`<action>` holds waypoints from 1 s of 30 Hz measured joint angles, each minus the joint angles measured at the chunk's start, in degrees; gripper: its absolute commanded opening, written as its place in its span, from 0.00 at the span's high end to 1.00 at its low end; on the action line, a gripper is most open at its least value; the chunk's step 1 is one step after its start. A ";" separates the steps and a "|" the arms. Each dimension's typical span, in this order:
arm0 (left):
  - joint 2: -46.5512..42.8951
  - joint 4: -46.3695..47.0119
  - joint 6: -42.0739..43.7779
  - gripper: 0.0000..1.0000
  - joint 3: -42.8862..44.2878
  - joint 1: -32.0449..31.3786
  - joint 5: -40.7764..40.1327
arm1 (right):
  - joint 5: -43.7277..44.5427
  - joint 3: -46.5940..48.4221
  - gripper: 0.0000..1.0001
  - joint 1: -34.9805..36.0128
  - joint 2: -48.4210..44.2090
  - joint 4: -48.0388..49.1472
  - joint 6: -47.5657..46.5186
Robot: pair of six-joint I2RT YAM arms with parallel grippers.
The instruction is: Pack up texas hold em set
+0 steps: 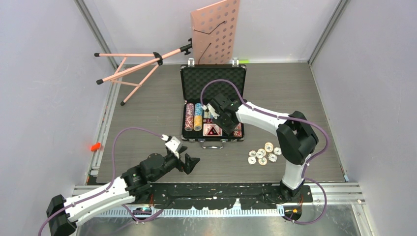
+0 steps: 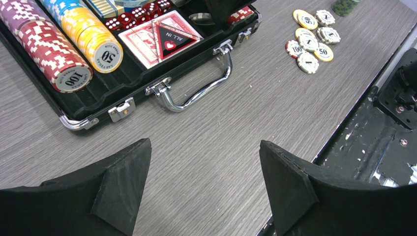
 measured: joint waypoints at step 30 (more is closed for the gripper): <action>0.13 0.02 0.04 0.17 0.00 0.00 -0.02 | 6.60 3.04 0.77 -0.15 2.89 1.64 -1.97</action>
